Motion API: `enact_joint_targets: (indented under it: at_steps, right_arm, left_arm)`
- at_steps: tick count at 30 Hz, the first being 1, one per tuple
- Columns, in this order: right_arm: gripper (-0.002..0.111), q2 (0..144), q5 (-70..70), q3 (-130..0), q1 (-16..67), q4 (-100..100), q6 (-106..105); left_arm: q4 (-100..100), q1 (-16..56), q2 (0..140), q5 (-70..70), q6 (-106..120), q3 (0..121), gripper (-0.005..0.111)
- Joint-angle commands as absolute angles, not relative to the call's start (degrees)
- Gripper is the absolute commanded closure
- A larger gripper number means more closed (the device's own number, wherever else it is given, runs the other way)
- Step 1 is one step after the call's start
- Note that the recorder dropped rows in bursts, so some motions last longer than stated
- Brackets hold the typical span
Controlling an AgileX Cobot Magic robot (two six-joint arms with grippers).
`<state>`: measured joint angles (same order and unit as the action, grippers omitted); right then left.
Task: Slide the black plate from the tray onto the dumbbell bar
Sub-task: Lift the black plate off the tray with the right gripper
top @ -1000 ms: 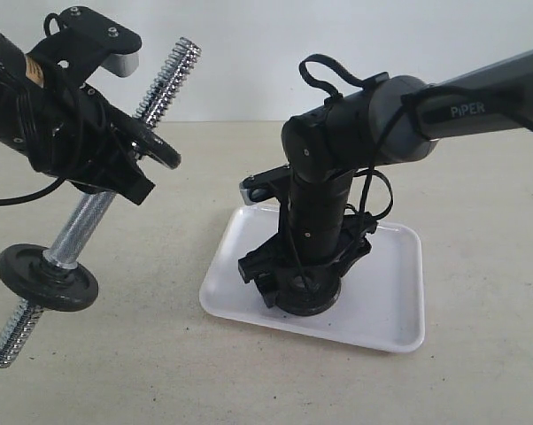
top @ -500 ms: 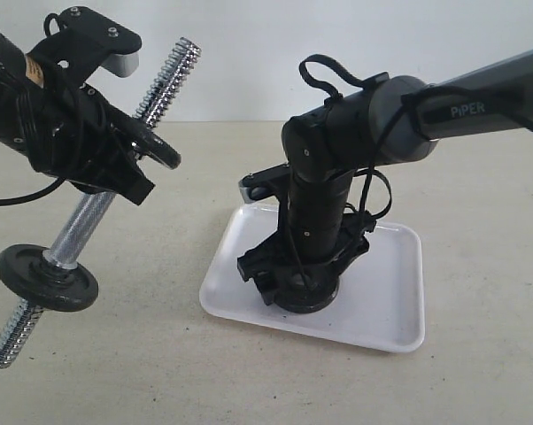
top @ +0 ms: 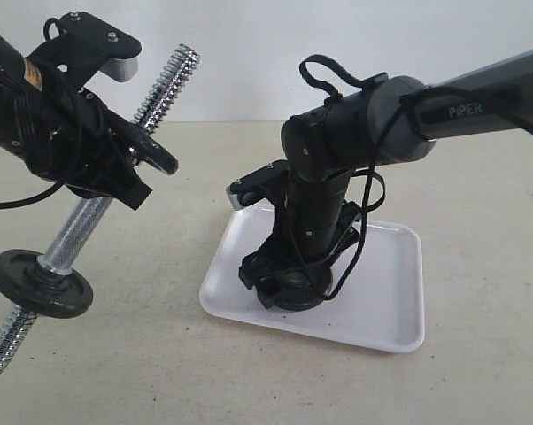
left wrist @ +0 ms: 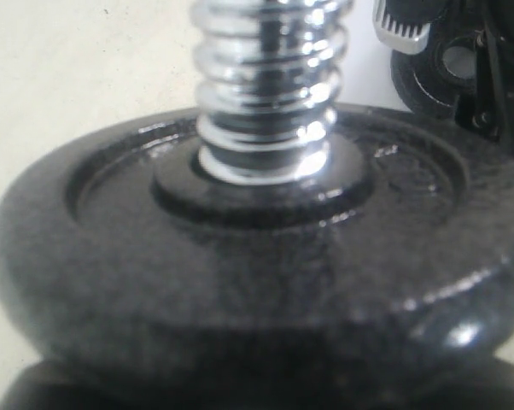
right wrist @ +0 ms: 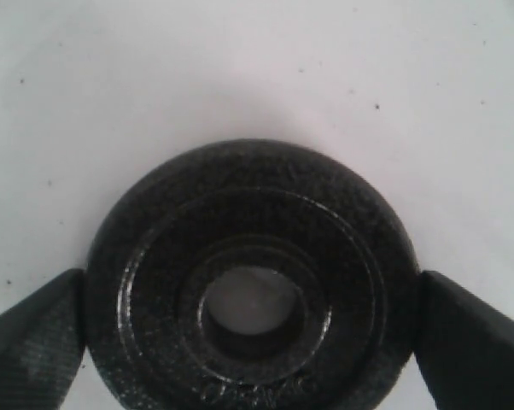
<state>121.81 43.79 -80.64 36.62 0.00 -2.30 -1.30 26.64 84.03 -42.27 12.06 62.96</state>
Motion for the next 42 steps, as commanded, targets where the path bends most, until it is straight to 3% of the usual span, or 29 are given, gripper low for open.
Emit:
enact_joint_targets:
  at_steps: [1,12,21,34,42]
  right_arm:
    - [0.108,125.63,43.68,-80.03,36.53,0.0,-7.11]
    - [0.108,123.38,44.76,-80.03,36.53,-0.59,-14.28]
    - [0.108,112.88,48.75,-80.03,36.25,-4.08,-18.88]
    - [0.108,99.34,57.94,-80.03,20.1,22.42,-40.76]
    - [0.108,97.64,69.59,-80.03,12.29,50.32,-63.67]
  left_arm:
    - [-2.39,26.67,80.74,-36.51,12.48,65.31,0.102]
    - [-2.39,26.67,80.74,-36.88,13.08,65.31,0.102]
    - [-2.39,26.67,80.74,-37.41,13.76,65.31,0.102]
    - [-2.39,26.67,80.74,-38.1,15.51,65.31,0.102]
    - [-2.39,26.67,80.74,-38.43,15.51,65.31,0.102]
